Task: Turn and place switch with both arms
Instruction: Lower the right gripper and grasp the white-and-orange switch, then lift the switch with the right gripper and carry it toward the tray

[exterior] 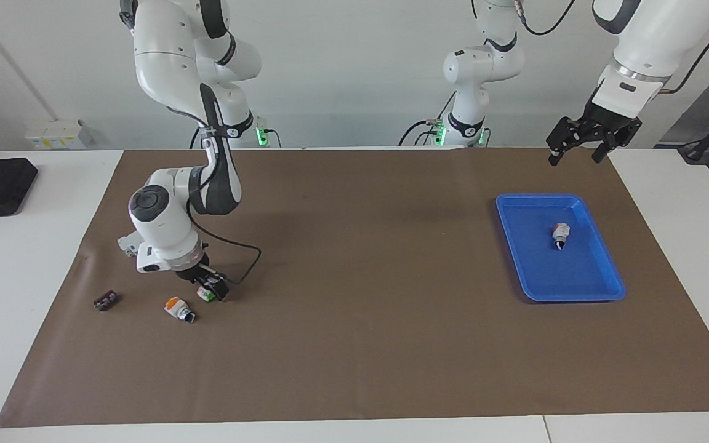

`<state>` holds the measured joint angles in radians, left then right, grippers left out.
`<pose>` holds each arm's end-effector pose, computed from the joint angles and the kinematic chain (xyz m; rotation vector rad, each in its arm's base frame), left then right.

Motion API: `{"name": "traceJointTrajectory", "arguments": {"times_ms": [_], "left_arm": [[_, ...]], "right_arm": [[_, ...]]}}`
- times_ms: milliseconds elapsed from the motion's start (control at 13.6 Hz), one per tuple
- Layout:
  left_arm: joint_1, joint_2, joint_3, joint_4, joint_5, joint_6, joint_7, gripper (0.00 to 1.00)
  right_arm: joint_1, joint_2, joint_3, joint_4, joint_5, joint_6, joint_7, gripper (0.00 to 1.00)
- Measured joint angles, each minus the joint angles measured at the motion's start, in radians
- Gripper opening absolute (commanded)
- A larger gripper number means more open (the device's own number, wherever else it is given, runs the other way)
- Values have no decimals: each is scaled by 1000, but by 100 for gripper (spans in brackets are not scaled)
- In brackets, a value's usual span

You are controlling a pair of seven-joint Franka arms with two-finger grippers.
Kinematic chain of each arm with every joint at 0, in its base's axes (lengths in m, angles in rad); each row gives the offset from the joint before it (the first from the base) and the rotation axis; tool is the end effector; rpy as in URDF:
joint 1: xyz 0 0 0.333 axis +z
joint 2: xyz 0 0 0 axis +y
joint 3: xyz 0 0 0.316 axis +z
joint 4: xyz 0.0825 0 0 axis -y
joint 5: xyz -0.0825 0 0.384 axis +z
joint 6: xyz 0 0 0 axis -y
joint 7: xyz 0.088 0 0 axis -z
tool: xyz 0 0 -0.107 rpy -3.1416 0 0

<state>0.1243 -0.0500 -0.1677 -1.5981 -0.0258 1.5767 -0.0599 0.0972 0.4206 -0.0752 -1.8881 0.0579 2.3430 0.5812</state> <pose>0.5391 -0.0286 0.6391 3.1223 0.0256 0.0421 0.6354 0.0176 0.2872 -2.9839 0.9096 -0.0481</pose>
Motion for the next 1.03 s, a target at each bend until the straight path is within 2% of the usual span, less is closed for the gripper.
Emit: {"name": "traceJointTrajectory", "arguments": {"times_ms": [73, 147, 220, 293, 514, 734, 1027], "left_arm": [[0, 0, 0, 0, 0, 0, 0, 100], [0, 0, 0, 0, 0, 0, 0, 100], [0, 0, 0, 0, 0, 0, 0, 100], [0, 0, 0, 0, 0, 0, 0, 100], [0, 0, 0, 0, 0, 0, 0, 100], [0, 0, 0, 0, 0, 0, 0, 100], [0, 0, 0, 0, 0, 0, 0, 100]], "right_arm": [[0, 1, 0, 0, 0, 0, 0, 80], [0, 2, 0, 0, 0, 0, 0, 71], [0, 4, 0, 0, 0, 0, 0, 27], [0, 5, 0, 0, 0, 0, 0, 0], [0, 2, -1, 8, 1, -9, 1, 0], [-1, -1, -2, 83, 145, -106, 39, 0], [20, -43, 31, 174, 278, -197, 315, 0]]}}
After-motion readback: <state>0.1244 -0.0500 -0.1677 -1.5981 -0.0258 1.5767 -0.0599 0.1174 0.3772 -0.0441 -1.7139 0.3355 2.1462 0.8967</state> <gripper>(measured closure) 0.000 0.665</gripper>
